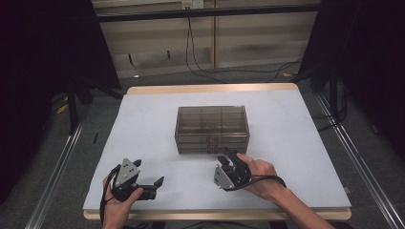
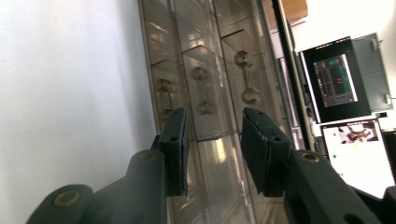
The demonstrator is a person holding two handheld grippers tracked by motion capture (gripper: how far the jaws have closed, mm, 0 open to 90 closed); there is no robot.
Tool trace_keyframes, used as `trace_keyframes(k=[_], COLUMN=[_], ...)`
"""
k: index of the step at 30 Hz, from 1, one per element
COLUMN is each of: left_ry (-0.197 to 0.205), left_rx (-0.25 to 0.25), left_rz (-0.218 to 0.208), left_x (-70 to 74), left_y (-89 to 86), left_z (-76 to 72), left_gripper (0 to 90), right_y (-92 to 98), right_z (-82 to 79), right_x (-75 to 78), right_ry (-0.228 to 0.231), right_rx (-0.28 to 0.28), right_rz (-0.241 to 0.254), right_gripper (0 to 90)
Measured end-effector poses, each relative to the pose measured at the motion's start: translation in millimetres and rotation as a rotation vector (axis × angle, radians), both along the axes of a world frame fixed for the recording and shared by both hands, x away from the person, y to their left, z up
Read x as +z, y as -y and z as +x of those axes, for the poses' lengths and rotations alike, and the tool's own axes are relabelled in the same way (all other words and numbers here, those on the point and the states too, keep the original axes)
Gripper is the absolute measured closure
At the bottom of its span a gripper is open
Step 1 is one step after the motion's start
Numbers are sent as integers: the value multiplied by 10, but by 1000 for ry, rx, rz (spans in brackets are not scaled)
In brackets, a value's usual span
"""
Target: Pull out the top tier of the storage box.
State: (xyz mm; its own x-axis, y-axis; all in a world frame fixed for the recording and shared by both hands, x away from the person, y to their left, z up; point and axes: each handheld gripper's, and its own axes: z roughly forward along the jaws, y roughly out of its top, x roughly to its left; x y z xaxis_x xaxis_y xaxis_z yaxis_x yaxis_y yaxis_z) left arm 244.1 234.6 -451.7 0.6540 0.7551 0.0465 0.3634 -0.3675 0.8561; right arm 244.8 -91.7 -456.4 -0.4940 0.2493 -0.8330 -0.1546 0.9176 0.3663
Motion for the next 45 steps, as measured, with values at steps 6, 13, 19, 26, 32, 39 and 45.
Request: trace_keyframes(k=[6, 13, 19, 26, 32, 39, 45], left_ry=[-1, 0, 0, 4, 4, 3, 5], left_rx=[-1, 0, -4, -6, -10, -10, -12], left_rz=[7, 4, 11, 15, 12, 18, 14], left_x=[2, 1, 0, 3, 1, 0, 2], left_y=[0, 1, 1, 5, 12, 20, 11], left_z=[4, 3, 6, -3, -7, -6, -8], left_gripper=[28, 28, 27, 27, 27, 27, 27], right_y=[-2, -45, -100, -131, -156, -197, -236], right_z=[40, 73, 91, 148, 190, 216, 205], right_x=[-2, -14, -37, -84, -91, -127, -134], right_ry=[40, 105, 160, 182, 197, 214, 219], right_rx=[-13, -12, -11, -37, -41, -57, -75], right_rz=[-21, -60, -98, -116, -122, -141, -132], right_gripper=[664, 716, 740, 751, 750, 751, 774])
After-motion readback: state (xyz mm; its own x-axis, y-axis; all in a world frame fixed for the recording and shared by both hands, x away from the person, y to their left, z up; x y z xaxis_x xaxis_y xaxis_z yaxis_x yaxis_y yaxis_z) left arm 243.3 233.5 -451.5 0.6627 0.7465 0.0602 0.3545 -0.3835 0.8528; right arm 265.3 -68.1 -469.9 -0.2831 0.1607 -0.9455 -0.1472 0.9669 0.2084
